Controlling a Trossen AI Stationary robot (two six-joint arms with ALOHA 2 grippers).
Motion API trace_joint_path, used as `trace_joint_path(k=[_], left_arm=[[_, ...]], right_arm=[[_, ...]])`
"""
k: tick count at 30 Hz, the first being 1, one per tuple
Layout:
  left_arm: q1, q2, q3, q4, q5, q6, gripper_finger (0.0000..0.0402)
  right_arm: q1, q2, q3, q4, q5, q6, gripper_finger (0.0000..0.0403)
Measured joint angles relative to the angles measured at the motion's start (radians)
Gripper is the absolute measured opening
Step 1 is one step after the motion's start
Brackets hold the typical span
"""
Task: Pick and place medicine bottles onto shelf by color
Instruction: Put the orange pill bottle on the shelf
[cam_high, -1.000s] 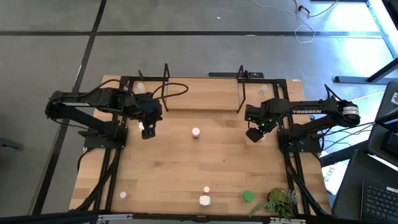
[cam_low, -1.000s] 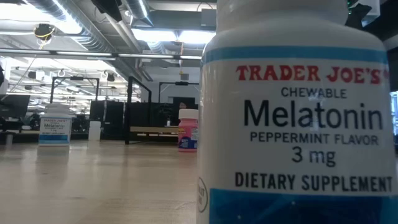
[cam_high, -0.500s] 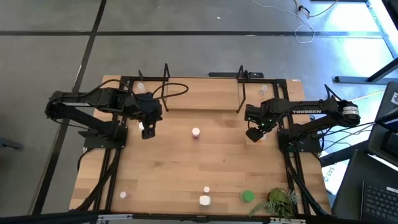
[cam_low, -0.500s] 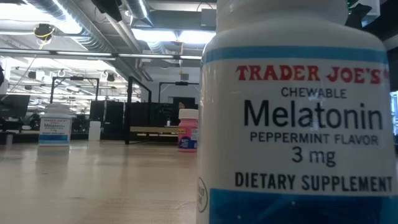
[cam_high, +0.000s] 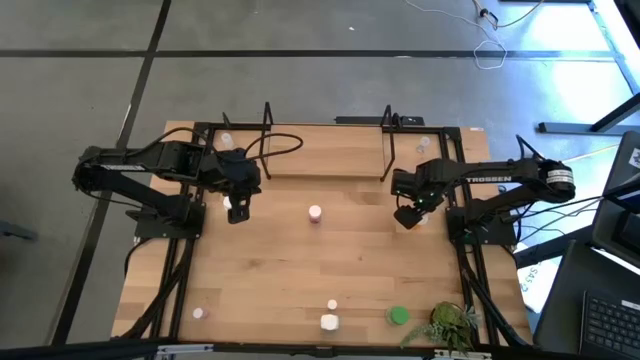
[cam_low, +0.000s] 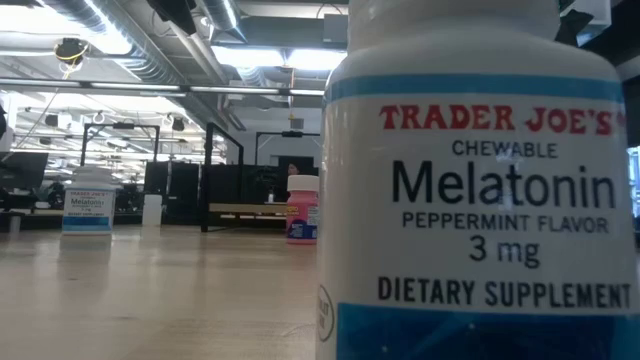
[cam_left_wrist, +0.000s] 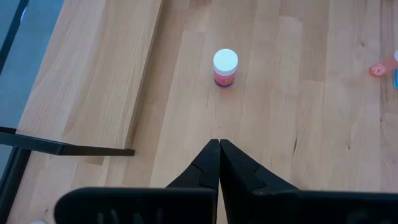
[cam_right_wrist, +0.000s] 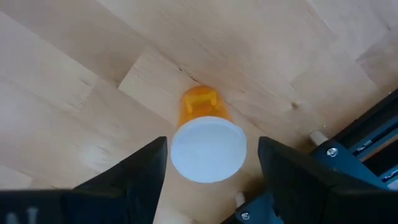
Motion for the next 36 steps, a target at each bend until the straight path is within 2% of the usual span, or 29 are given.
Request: trace_joint_path(k=[30,36], left_arm=[[0.000,0.000,0.000,-0.001,0.000,0.000,0.0000],[0.000,0.000,0.000,-0.001,0.000,0.000,0.0000]], right_arm=[[0.000,0.123,0.000,0.010,-0.007,-0.030,0.0254],[0.000,0.123,0.000,0.010,0.000,-0.027,0.0235]])
